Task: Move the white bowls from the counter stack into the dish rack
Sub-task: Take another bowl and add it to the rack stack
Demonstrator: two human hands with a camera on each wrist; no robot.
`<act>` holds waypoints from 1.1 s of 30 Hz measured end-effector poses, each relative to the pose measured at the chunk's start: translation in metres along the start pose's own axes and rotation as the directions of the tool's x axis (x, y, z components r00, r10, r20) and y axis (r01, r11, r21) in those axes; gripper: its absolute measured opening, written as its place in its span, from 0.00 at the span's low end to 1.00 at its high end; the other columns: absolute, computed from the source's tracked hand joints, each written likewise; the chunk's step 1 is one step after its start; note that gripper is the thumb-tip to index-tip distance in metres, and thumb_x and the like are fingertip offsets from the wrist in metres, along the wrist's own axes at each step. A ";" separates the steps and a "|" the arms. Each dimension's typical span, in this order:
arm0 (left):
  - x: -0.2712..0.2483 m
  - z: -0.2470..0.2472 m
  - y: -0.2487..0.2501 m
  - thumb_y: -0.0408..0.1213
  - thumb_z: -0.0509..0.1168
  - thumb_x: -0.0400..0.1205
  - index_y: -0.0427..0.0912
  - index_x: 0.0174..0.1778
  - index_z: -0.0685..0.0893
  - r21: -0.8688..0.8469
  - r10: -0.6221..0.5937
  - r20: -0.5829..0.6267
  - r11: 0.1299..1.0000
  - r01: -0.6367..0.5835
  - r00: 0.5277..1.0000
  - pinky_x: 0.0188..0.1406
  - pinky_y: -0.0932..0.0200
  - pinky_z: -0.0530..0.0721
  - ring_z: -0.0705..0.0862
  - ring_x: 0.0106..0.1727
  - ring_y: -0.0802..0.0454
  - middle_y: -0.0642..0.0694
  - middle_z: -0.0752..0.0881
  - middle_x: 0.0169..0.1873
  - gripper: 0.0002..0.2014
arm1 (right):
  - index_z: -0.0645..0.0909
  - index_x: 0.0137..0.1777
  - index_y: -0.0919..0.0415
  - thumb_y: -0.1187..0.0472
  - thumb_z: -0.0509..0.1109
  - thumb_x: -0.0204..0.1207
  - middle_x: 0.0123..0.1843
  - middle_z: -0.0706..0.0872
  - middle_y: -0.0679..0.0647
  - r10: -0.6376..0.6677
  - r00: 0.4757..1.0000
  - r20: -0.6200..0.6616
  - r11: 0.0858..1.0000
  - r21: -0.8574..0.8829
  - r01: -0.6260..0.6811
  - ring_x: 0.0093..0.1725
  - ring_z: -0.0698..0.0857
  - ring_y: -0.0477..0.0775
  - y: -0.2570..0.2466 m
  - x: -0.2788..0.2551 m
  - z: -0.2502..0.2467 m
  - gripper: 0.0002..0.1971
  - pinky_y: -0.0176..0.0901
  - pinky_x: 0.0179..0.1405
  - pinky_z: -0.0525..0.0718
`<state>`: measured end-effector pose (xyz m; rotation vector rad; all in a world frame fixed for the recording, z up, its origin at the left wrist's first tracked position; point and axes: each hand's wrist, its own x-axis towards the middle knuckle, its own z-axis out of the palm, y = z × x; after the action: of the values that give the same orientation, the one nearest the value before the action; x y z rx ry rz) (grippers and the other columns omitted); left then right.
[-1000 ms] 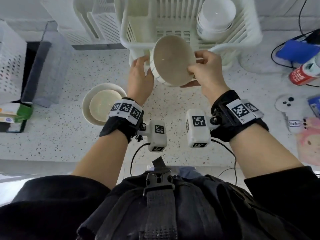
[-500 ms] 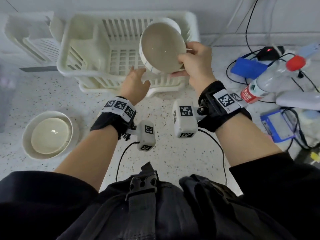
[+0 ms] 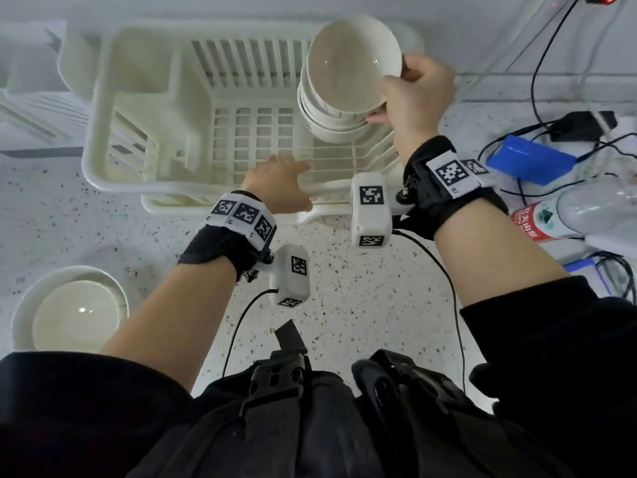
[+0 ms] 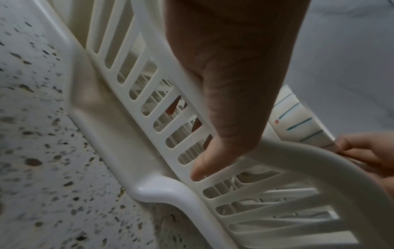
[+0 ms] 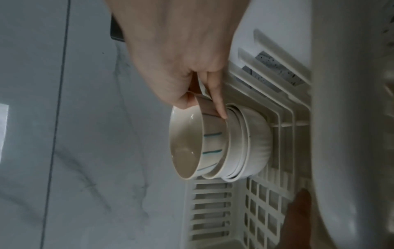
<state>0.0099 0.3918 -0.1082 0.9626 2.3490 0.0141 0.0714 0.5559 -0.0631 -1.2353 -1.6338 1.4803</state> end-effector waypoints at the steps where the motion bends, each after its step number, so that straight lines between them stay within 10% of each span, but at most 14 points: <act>1: 0.002 -0.001 -0.001 0.47 0.69 0.73 0.56 0.77 0.63 0.010 0.022 0.029 1.000 -0.022 0.999 0.75 0.38 0.64 0.64 0.79 0.45 0.48 0.65 0.80 0.36 | 0.85 0.54 0.71 0.77 0.64 0.69 0.40 0.86 0.56 -0.005 1.000 -0.005 1.000 -0.018 0.005 0.39 0.91 0.60 0.002 0.002 0.002 0.15 0.51 0.24 0.91; 15: 0.013 0.004 -0.007 0.46 0.69 0.70 0.58 0.75 0.67 -0.047 0.096 0.059 0.995 -0.093 0.994 0.71 0.46 0.72 0.70 0.76 0.47 0.54 0.68 0.78 0.35 | 0.87 0.44 0.68 0.77 0.67 0.68 0.32 0.86 0.53 -0.082 0.996 -0.023 0.973 -0.220 0.075 0.25 0.87 0.44 0.014 0.014 0.008 0.10 0.50 0.28 0.92; 20: 0.007 -0.007 -0.010 0.57 0.76 0.64 0.48 0.82 0.45 -0.305 0.172 0.097 0.943 -0.135 0.980 0.83 0.43 0.55 0.51 0.84 0.48 0.47 0.49 0.84 0.59 | 0.86 0.44 0.71 0.74 0.68 0.72 0.33 0.86 0.54 -0.077 0.997 0.020 0.963 -0.258 0.079 0.33 0.91 0.52 0.018 0.013 0.008 0.06 0.50 0.34 0.93; 23: 0.003 -0.016 -0.012 0.64 0.72 0.61 0.44 0.80 0.32 -0.491 0.188 -0.015 0.854 -0.171 0.982 0.82 0.45 0.48 0.41 0.84 0.48 0.45 0.37 0.83 0.66 | 0.84 0.42 0.76 0.72 0.68 0.70 0.30 0.87 0.54 -0.088 0.996 0.034 0.944 -0.316 0.094 0.35 0.91 0.58 0.021 0.018 0.010 0.06 0.57 0.36 0.93; 26: 0.009 -0.019 -0.008 0.63 0.59 0.77 0.42 0.81 0.33 -0.566 0.167 -0.236 0.777 -0.275 0.957 0.79 0.53 0.44 0.41 0.84 0.50 0.44 0.39 0.83 0.51 | 0.82 0.44 0.79 0.69 0.65 0.66 0.41 0.89 0.72 -0.108 0.993 0.052 0.917 -0.379 0.120 0.43 0.89 0.70 0.026 0.025 0.013 0.12 0.65 0.38 0.90; 33: 0.025 -0.017 0.008 0.48 0.64 0.81 0.37 0.82 0.43 -0.410 0.193 -0.461 0.819 -0.401 0.866 0.75 0.60 0.54 0.53 0.84 0.47 0.40 0.51 0.83 0.44 | 0.82 0.52 0.72 0.68 0.59 0.78 0.50 0.90 0.63 -0.101 0.986 0.133 0.844 -0.513 0.155 0.50 0.88 0.61 0.024 0.032 0.013 0.12 0.51 0.51 0.88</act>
<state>-0.0080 0.4174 -0.1050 1.1296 2.3204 0.9881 0.0526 0.5785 -0.0939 -1.3060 -2.2408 1.0559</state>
